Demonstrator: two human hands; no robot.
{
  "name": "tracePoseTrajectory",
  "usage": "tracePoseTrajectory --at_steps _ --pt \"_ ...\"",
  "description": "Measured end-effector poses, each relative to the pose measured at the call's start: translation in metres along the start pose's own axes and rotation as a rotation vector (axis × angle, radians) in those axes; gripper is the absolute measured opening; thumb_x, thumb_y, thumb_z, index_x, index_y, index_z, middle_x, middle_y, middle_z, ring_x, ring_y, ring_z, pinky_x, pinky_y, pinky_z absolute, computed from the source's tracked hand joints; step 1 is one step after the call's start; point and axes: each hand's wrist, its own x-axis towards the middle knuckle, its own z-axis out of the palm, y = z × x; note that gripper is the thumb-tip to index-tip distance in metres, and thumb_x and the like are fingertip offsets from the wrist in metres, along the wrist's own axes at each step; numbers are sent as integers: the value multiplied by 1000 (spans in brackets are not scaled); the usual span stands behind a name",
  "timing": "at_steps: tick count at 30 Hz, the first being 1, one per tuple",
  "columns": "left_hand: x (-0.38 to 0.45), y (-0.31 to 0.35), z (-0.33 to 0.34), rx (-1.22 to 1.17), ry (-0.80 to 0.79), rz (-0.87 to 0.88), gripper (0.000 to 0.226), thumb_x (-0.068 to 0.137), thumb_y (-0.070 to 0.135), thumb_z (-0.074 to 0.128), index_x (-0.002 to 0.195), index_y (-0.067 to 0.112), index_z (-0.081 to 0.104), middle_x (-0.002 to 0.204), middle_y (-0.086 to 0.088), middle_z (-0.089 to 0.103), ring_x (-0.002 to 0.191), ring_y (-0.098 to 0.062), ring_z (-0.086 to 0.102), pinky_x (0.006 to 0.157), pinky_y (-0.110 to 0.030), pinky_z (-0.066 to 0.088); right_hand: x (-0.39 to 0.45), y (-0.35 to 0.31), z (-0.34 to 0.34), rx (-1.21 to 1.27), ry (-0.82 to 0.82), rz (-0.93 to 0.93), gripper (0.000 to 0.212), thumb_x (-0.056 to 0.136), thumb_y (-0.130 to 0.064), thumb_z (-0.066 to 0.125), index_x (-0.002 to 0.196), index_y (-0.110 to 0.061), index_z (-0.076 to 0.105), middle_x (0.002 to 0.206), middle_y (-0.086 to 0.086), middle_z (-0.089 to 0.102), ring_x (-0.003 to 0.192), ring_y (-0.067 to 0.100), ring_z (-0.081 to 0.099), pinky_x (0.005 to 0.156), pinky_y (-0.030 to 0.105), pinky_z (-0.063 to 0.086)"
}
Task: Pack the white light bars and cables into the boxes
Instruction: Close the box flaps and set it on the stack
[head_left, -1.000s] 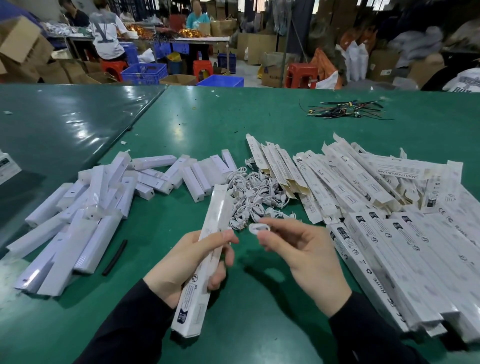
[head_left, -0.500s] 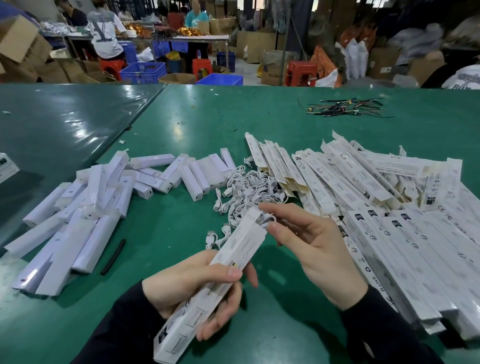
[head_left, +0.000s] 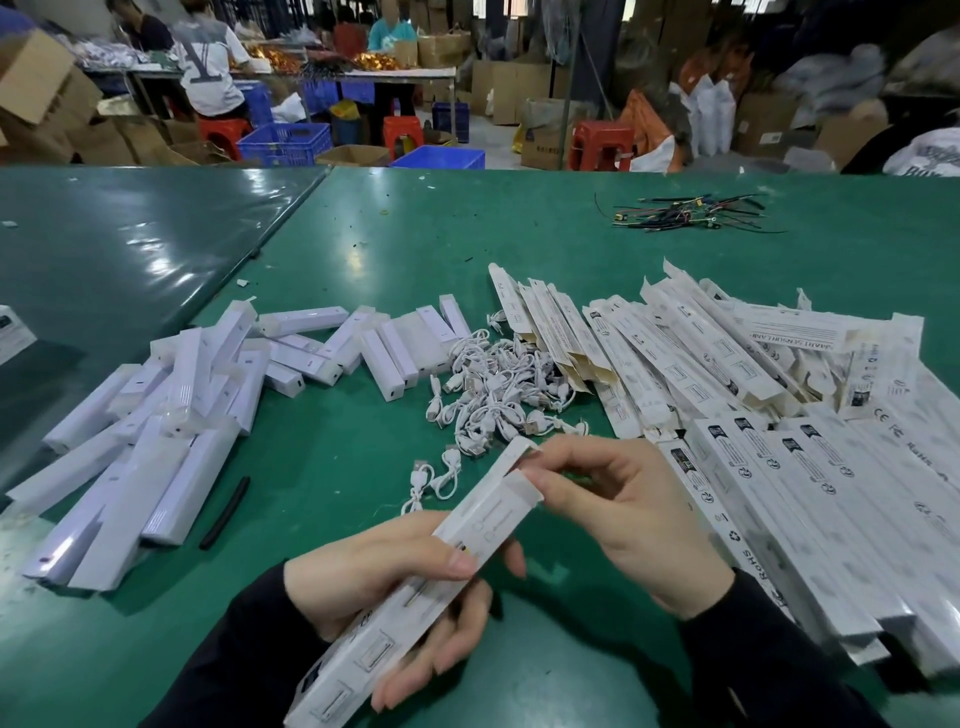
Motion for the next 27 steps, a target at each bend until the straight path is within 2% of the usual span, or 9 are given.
tracePoseTrajectory --at_steps 2,4,6,8,10,13,18,23,27 --pt "2 -2 0 -56 15 14 42 91 23 54 127 11 37 74 -16 51 40 -14 61 34 -19 38 0 3 4 -60 -30 -11 26 85 -19 59 65 -26 73 94 13 60 85 19 56 79 34 41" --pt "3 -3 -1 -79 28 37 49 91 28 59 133 19 34 78 -17 49 40 -15 61 33 -21 34 0 4 8 -61 -92 27 32 90 -21 49 65 -27 68 106 13 56 99 10 54 93 25 40" --pt "5 -2 -1 -74 92 67 54 92 29 58 136 19 28 82 -19 51 41 -19 62 34 -20 43 0 8 9 -41 -93 91 30 90 -25 46 78 -10 70 115 11 59 109 13 56 101 28 41" --pt "9 0 -2 -65 220 106 56 88 30 59 135 14 32 83 -17 55 46 -24 62 37 -26 51 1 12 6 42 -20 130 29 87 -24 52 95 -5 72 115 7 67 106 18 63 92 35 52" --pt "12 2 -2 -49 374 173 58 82 30 67 131 8 45 81 -14 57 54 -26 60 41 -32 55 2 11 5 146 47 116 26 81 -16 64 106 -15 70 106 5 73 93 18 69 74 29 56" --pt "16 -1 0 -32 487 255 44 86 34 62 121 7 59 78 -14 57 61 -27 60 45 -36 57 3 13 4 112 92 66 39 73 -8 74 109 -17 65 100 7 74 88 20 70 75 26 55" --pt "26 -9 12 105 561 335 16 96 44 47 112 45 48 78 -15 62 48 -31 60 39 -37 54 2 17 9 44 167 71 27 78 -6 79 102 -16 72 99 3 75 84 14 68 72 23 53" --pt "27 -13 15 235 588 431 48 84 16 68 115 44 42 79 -1 66 46 -30 58 38 -39 54 1 21 13 55 147 99 22 84 -10 72 105 -15 70 98 6 74 87 14 67 70 24 54" --pt "29 -14 13 244 630 440 45 85 11 65 116 39 48 81 -6 65 59 -35 63 41 -46 55 1 21 12 53 145 94 15 82 -3 74 94 -11 72 86 4 73 77 10 65 67 20 51"
